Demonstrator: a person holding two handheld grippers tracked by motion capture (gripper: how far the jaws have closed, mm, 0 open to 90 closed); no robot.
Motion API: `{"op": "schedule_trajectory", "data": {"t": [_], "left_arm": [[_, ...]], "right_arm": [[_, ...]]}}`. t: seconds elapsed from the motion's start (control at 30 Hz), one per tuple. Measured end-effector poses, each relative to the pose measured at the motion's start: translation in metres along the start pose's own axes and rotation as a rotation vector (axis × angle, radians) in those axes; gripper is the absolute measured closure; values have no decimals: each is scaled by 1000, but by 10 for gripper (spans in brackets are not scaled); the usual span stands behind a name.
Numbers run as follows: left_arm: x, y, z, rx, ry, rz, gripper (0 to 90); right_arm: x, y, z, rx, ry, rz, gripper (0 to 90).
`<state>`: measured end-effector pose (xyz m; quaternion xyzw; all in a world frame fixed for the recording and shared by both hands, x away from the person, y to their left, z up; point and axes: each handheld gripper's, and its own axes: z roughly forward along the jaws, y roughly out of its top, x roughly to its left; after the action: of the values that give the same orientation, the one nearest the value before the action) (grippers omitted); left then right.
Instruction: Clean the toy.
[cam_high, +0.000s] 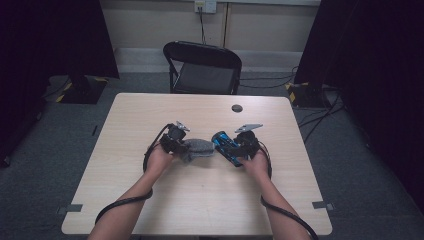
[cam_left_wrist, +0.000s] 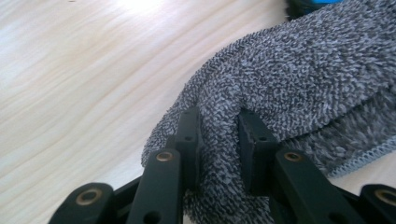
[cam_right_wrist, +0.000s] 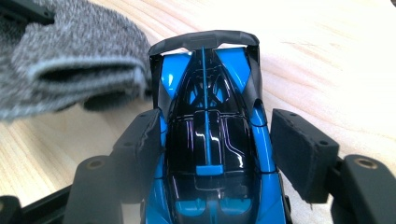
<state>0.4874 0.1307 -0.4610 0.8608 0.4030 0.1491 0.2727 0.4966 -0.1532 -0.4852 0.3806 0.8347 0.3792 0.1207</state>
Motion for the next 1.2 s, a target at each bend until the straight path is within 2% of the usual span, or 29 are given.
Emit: {"op": "schedule_trajectory", "data": {"t": [0.1,0.2,0.27,0.5,0.67,0.73,0.8,0.93,1.2], "left_arm": [[6,-1,-3,-7,18,-13,720],[13,-4,-7,-17,18,-40,719],[14,-6,-11,-31,12,-44,720],[7,-13,-26,-62,-17,-9,718],[-5,-16,-36,-78,-60,24,716],[-10,-16,-37,-83,-75,31,715],[-15,-17,-39,-87,-80,45,715],[-28,-18,-39,-79,-124,78,713],[-70,-18,-33,-68,-212,150,707]], "right_arm": [[0,0,0,2,-3,3,345],[1,0,0,0,-6,6,343],[2,0,0,0,-12,7,342],[3,0,0,7,-27,30,329],[5,1,-2,11,-41,46,289],[6,2,-4,-3,-46,39,276],[7,4,-7,-22,-32,44,258],[11,7,-16,-31,-35,-22,258],[12,0,-48,-68,3,-59,274]]}}
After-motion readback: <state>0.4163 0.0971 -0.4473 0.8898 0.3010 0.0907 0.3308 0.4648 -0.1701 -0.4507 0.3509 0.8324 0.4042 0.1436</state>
